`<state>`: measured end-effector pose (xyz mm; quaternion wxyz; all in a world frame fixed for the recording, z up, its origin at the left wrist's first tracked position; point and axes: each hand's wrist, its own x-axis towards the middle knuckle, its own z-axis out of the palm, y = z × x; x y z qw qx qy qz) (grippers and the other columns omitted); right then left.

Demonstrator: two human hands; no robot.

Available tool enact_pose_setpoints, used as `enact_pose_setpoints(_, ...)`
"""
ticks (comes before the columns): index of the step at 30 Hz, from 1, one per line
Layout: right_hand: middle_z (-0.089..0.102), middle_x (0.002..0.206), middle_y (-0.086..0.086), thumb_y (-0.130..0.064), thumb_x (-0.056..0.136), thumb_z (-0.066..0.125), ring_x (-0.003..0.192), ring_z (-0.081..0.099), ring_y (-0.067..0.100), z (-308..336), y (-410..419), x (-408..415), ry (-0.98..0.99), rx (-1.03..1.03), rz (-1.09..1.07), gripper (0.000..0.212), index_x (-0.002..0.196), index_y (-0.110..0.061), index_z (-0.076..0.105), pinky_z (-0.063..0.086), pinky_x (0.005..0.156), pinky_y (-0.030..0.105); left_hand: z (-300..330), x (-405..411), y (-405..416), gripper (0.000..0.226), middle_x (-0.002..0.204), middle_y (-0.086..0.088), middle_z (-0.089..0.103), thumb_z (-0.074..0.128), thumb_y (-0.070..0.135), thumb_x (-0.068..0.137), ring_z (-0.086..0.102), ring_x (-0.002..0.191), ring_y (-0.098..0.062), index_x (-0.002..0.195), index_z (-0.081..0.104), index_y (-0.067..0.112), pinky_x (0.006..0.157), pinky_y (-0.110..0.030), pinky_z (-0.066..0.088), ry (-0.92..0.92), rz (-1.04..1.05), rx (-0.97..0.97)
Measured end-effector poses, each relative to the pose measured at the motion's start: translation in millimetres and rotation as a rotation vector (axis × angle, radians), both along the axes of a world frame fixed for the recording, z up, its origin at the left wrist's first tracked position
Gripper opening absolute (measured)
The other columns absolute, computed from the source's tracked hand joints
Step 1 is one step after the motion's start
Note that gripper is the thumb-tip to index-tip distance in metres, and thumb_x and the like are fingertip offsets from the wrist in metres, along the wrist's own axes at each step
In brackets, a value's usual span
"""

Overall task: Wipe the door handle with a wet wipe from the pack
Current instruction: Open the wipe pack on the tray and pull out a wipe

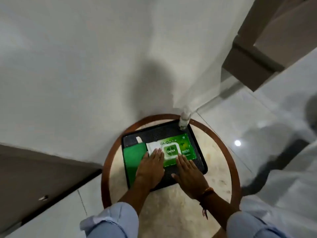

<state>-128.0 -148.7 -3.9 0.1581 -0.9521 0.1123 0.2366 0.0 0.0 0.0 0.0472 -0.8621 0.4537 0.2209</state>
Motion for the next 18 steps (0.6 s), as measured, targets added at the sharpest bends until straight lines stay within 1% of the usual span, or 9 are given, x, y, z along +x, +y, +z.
enact_pose_setpoints(2, 0.001, 0.175, 0.013, -0.058, 0.1, 0.002, 0.162, -0.002, 0.027, -22, -5, 1, -0.018, -0.021, 0.014, 0.083, 0.164, -0.006, 0.003, 0.008, 0.133, 0.044, -26, 6, -16, 0.071, 0.176, -0.013, 0.004, 0.041, 0.035, 0.108, 0.005, 0.163, -0.028, 0.165, 0.008, 0.008, 0.13, -0.053, 0.013, -0.018, 0.007, -0.01)
enact_pose_setpoints(4, 0.002, 0.175, 0.014, -0.058, 0.101, 0.002, 0.162, -0.001, 0.027, -39, -6, 1, -0.034, -0.038, 0.031, 0.082, 0.164, -0.005, 0.005, 0.009, 0.133, 0.046, -49, 9, -27, 0.07, 0.176, -0.011, 0.005, 0.042, 0.034, 0.108, 0.006, 0.163, -0.027, 0.165, 0.008, 0.009, 0.13, -0.052, 0.017, -0.027, 0.022, -0.036)
enact_pose_setpoints(6, 0.012, 0.173, 0.017, -0.057, 0.104, 0.009, 0.161, 0.011, 0.03, -50, -2, -2, -0.087, -0.061, 0.028, 0.081, 0.162, -0.001, 0.017, 0.017, 0.132, 0.049, -63, 9, -38, 0.07, 0.175, -0.013, 0.015, 0.047, 0.037, 0.107, 0.015, 0.161, -0.03, 0.164, 0.017, 0.008, 0.128, -0.051, 0.025, -0.032, 0.052, -0.047)
enact_pose_setpoints(8, 0.028, 0.168, 0.022, -0.055, 0.106, 0.018, 0.157, 0.027, 0.034, -53, -1, -4, -0.142, -0.106, 0.03, 0.078, 0.157, 0.003, 0.032, 0.029, 0.128, 0.052, -70, 12, -45, 0.07, 0.168, -0.018, 0.033, 0.055, 0.04, 0.104, 0.033, 0.154, -0.035, 0.158, 0.032, 0.004, 0.123, -0.051, 0.036, -0.076, 0.066, -0.061)
enact_pose_setpoints(9, 0.032, 0.166, 0.023, -0.054, 0.107, 0.021, 0.155, 0.031, 0.036, -55, 0, -4, -0.145, -0.123, 0.033, 0.077, 0.155, 0.005, 0.036, 0.033, 0.126, 0.052, -74, 14, -48, 0.07, 0.163, -0.02, 0.042, 0.061, 0.041, 0.1, 0.042, 0.149, -0.036, 0.154, 0.039, 0.003, 0.118, -0.05, 0.042, -0.101, 0.066, -0.052)
enact_pose_setpoints(11, 0.033, 0.165, 0.025, -0.052, 0.107, 0.027, 0.154, 0.032, 0.037, -59, 2, -5, -0.155, -0.137, 0.031, 0.075, 0.154, 0.006, 0.036, 0.035, 0.125, 0.052, -79, 19, -50, 0.065, 0.149, -0.02, 0.056, 0.071, 0.043, 0.092, 0.057, 0.134, -0.036, 0.141, 0.05, 0.005, 0.105, -0.047, 0.052, -0.141, 0.05, -0.045)
enact_pose_setpoints(14, 0.033, 0.165, 0.026, -0.05, 0.108, 0.03, 0.154, 0.032, 0.038, -65, 3, -8, -0.178, -0.158, 0.042, 0.073, 0.154, 0.007, 0.036, 0.036, 0.124, 0.053, -80, 25, -48, 0.061, 0.135, -0.02, 0.067, 0.079, 0.047, 0.085, 0.067, 0.118, -0.034, 0.127, 0.061, 0.006, 0.091, -0.045, 0.059, -0.19, -0.003, -0.067)
enact_pose_setpoints(16, 0.033, 0.165, 0.026, -0.05, 0.108, 0.032, 0.154, 0.031, 0.038, -67, 2, -9, -0.182, -0.156, 0.04, 0.073, 0.154, 0.007, 0.035, 0.037, 0.123, 0.054, -78, 28, -45, 0.058, 0.134, -0.021, 0.069, 0.076, 0.047, 0.089, 0.069, 0.117, -0.034, 0.125, 0.065, 0.004, 0.091, -0.044, 0.06, -0.223, -0.035, -0.103)
enact_pose_setpoints(18, 0.032, 0.165, 0.027, -0.051, 0.108, 0.035, 0.155, 0.03, 0.039, -68, 3, -10, -0.194, -0.167, 0.041, 0.074, 0.154, 0.007, 0.034, 0.037, 0.123, 0.054, -74, 31, -45, 0.045, 0.136, -0.021, 0.067, 0.065, 0.039, 0.099, 0.066, 0.119, -0.034, 0.128, 0.063, 0.004, 0.093, -0.044, 0.058, -0.225, -0.048, -0.131)
